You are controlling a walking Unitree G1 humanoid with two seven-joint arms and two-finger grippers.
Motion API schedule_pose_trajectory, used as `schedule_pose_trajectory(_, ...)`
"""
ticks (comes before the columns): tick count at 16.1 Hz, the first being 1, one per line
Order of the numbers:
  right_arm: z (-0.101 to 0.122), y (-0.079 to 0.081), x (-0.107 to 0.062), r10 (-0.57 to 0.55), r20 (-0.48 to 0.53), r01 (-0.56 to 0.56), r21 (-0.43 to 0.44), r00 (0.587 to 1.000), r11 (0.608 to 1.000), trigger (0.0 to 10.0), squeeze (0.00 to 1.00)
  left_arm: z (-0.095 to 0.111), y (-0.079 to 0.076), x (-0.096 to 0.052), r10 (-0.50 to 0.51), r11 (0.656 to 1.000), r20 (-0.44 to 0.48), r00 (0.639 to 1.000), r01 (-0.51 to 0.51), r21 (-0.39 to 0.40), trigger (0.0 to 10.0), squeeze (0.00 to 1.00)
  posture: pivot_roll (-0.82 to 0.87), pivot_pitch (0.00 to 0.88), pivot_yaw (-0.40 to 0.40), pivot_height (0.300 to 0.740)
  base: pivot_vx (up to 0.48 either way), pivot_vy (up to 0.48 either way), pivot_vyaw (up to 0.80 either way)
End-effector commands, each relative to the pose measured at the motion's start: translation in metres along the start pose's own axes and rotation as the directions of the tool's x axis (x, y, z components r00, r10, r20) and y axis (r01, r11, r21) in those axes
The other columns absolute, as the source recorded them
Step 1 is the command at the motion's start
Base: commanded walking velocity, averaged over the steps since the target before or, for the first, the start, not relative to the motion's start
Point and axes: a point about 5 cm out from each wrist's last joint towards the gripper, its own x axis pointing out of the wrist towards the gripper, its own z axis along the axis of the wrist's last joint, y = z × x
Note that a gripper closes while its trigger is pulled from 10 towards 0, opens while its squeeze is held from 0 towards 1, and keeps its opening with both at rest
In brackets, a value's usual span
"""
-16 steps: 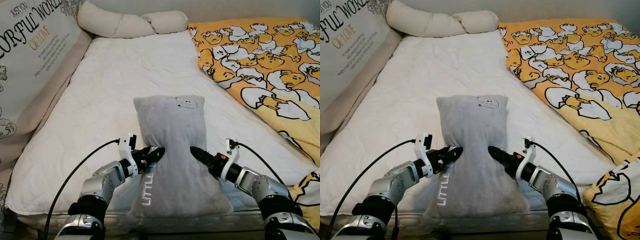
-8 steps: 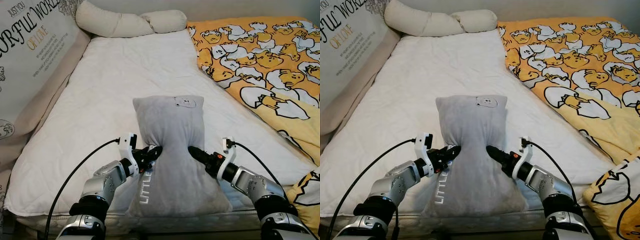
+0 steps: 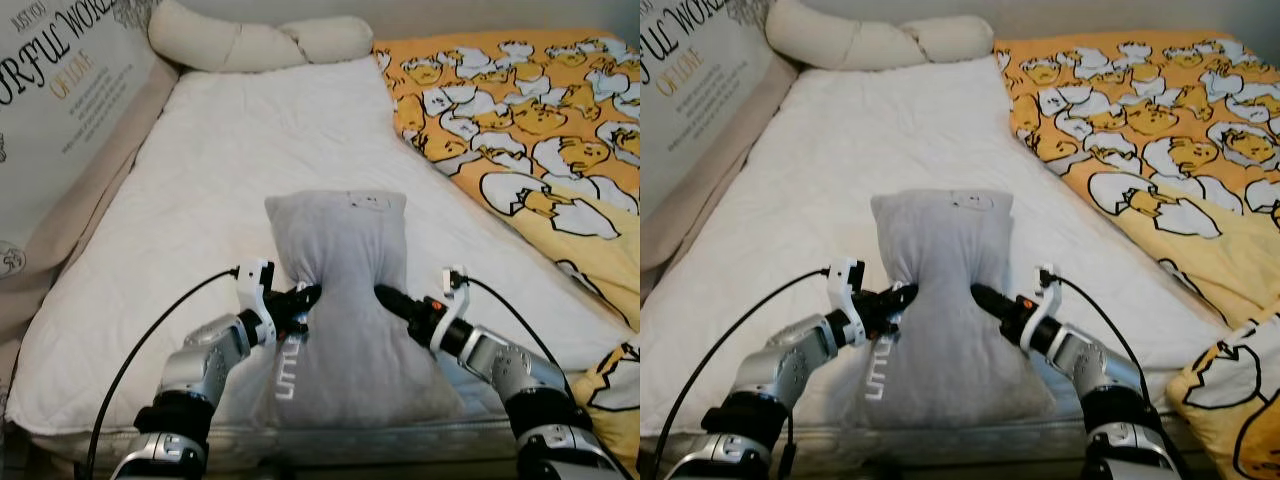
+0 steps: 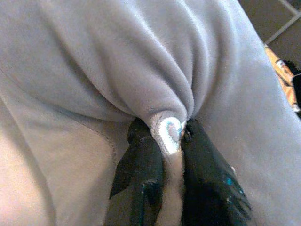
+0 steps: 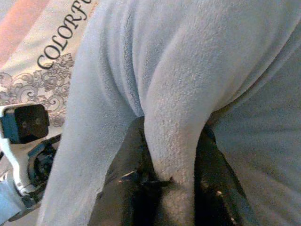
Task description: Clean up the room
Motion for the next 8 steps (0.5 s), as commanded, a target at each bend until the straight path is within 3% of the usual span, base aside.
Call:
schedule_pose_trajectory(1,-0.001,0.013,0.012,0.064,0.001,-0.064,0.000,0.998,0.998,0.0,0.00,0.006,-0.013,0.008,-0.042,0.999,0.006,0.999,0.042,0.029,0.0,0.00,-0.03,0.000,0.089,0.740,0.000,0.000,0.00)
schedule_pose_trajectory(8,0.022,0.055,0.023,0.107,0.066,-0.098,-0.129,0.992,0.987,0.0,0.00,0.048,-0.037,0.004,-0.042,0.992,0.151,0.988,0.023,0.125,0.0,0.00,-0.02,0.000,0.080,0.740,0.000,0.000,0.00)
